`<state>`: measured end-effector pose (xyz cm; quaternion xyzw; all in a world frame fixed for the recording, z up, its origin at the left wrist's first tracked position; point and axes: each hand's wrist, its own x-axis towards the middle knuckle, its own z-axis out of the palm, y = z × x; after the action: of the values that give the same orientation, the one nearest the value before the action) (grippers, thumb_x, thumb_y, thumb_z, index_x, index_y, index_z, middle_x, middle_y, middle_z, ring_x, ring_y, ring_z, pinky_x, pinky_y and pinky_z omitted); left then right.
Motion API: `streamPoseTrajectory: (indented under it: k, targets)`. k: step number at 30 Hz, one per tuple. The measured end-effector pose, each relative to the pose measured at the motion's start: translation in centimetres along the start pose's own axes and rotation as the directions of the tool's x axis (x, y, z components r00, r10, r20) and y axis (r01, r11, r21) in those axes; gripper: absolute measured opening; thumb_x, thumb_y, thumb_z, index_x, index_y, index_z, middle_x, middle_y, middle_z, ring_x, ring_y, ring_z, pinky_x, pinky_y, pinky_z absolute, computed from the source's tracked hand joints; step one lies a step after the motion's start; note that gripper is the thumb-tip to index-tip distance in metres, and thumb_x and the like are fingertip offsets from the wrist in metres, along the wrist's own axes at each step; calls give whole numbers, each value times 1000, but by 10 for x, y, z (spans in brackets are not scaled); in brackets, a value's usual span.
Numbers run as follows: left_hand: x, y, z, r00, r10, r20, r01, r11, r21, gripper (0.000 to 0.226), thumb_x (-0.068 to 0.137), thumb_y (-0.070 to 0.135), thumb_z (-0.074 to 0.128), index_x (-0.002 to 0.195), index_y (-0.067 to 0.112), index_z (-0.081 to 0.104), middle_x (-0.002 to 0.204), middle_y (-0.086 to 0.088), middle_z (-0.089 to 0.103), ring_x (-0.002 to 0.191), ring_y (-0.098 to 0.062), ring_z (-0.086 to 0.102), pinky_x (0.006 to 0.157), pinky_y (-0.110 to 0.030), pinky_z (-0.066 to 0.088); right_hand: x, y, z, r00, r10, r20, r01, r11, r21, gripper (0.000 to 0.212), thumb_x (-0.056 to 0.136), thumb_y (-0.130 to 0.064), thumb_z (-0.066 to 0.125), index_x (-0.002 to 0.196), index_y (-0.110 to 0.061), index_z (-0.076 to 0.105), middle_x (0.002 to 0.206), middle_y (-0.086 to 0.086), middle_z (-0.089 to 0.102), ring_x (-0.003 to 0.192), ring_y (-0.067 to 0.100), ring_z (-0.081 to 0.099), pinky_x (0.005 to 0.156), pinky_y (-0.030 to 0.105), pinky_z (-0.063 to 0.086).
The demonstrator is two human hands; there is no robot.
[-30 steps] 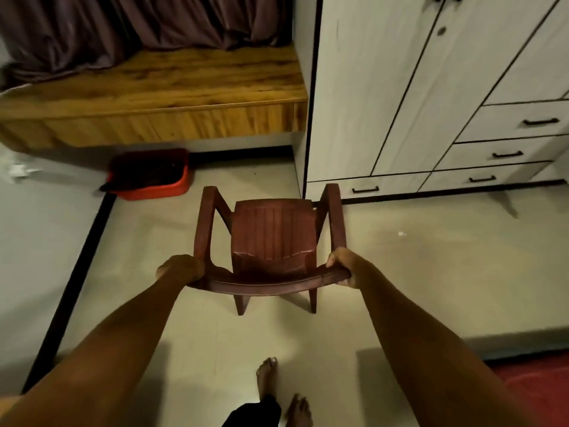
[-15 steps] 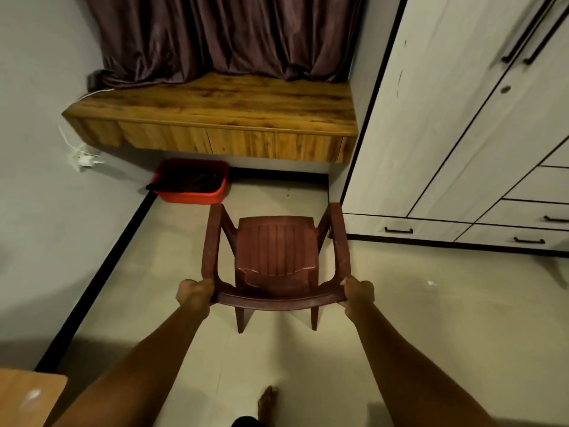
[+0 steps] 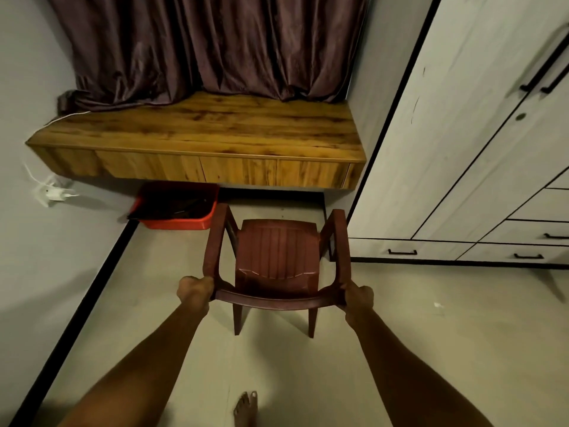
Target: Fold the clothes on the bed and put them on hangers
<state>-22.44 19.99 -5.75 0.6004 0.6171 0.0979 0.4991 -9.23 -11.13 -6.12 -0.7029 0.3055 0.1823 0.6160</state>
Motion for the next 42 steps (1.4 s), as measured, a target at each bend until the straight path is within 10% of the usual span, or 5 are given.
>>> streamPoseTrajectory:
  k: [9,18,23,42]
  targets:
    - [86,89,43,996,24,90,-22,999,-27,29,81,14,78,90,-5,58,93,-23,64,79,-37,63,69,-37,56,65,-65,82,999,32,-38,-30,998,46,30,96,-11,68,119,0,52,107,21,65,98,37,68,87,50,61]
    - [134,147,92,996,45,73,-44,999,-27,26,84,17,76,89,-3,59,92,-20,64,78,-34,62,70,-36,56,118,-126,123,999,12,-45,-10,999,46,30,96,-6,62,123,2,55,114,21,63,91,32,66,65,39,60]
    - [155,182,117,997,47,54,-48,999,8,28,86,18,74,96,-5,62,96,-22,65,82,-36,64,76,-41,59,149,-158,143,1000,13,-3,-13,998,64,34,96,-13,68,123,-1,52,116,20,63,90,33,66,84,51,62]
    - [210,250,186,994,53,90,-37,984,-174,29,91,24,74,110,6,61,108,-16,67,90,-37,69,72,-46,63,228,-230,182,998,-65,24,63,997,45,27,97,-21,65,120,-13,53,116,11,62,91,25,61,81,38,53]
